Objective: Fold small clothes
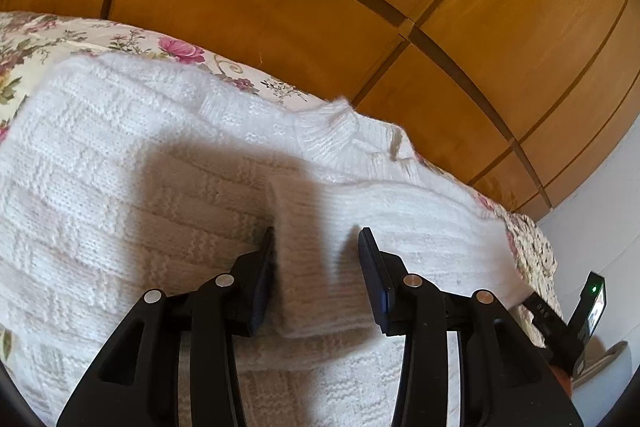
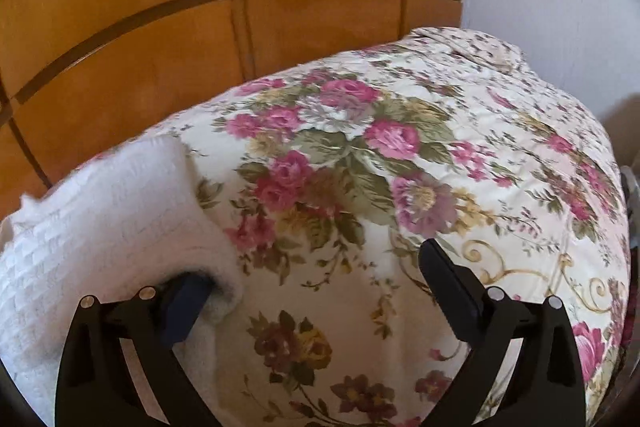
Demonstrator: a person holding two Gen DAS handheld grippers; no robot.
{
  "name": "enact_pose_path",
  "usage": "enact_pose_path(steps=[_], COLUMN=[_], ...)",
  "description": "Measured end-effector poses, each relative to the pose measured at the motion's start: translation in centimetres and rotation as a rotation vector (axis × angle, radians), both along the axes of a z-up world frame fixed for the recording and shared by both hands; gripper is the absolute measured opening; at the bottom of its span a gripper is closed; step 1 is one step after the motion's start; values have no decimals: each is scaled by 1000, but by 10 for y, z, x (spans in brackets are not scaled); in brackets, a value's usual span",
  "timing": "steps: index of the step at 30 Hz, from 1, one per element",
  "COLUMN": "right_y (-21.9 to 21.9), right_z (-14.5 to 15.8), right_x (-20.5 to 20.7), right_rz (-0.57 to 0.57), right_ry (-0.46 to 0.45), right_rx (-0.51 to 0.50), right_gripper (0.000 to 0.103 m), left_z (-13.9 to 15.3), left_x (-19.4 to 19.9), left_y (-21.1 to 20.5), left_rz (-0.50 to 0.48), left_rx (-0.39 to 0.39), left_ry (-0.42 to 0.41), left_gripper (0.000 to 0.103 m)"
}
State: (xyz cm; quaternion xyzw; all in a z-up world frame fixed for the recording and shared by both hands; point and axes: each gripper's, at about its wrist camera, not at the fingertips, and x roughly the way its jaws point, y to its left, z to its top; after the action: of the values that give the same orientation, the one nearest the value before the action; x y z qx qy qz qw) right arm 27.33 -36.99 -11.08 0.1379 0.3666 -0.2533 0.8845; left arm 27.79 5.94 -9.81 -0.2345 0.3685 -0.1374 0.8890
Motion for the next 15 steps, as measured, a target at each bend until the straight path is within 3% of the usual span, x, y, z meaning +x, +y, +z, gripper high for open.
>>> enact_pose_path(steps=[5, 11, 15], right_y=[-18, -19, -18], right_z=[-21, -21, -19], right_x=[15, 7, 0], right_rz=[-16, -1, 21], right_ry=[114, 82, 62], right_rx=[91, 113, 136], right_gripper=[101, 101, 101], left_z=[-4, -1, -2], left_x=[-2, -2, -3], left_y=[-10, -25, -24], left_rz=[-9, -1, 1], left_rx=[57, 181, 176], left_ry=[-26, -24, -24], left_gripper=[45, 45, 45])
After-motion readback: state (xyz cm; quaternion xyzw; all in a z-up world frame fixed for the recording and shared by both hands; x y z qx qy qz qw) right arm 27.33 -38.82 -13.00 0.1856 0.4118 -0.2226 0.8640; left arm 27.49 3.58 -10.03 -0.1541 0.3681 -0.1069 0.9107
